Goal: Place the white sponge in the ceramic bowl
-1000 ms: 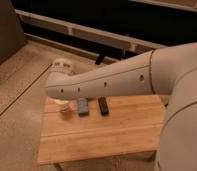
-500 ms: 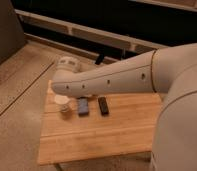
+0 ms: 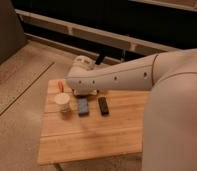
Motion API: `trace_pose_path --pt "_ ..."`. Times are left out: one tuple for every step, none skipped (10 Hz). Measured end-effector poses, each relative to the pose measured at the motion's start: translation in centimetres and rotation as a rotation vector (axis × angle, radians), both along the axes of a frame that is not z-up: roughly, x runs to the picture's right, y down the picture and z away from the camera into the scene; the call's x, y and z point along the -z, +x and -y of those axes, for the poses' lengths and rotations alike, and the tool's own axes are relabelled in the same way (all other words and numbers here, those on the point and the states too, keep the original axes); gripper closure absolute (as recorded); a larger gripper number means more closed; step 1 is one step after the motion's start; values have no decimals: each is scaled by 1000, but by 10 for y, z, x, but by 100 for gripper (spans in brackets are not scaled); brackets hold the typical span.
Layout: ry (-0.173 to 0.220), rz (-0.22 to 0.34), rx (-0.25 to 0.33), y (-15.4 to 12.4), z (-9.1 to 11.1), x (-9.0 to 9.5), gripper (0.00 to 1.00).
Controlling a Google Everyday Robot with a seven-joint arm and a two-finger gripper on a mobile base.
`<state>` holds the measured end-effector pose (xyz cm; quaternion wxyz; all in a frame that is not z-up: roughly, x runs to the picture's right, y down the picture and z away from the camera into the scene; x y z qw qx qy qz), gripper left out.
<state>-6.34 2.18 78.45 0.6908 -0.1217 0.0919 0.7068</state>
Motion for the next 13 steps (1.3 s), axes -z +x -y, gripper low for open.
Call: trace_pose_path --pt "-17 10 -12 -1 -4 -9 35" --pt "-59 16 -16 0 -14 -27 35" --pt "-95 18 -16 1 -22 -39 35" --pt "-123 19 -12 2 -28 -48 35" --pt "-165 21 -2 2 -38 -60 35" --pt "-192 24 8 1 -43 -67 35" --pt "-227 31 28 -3 -49 -76 35" --pt "-259 41 50 -9 -55 -85 35" --pt "-281 46 67 -12 -58 -92 35" --pt "-300 51 83 -16 -61 -98 35" --pt "-319 58 99 -21 -64 -105 35" --pt "-337 61 112 -24 -67 -111 35" --pt "-359 65 124 -27 -72 -116 35"
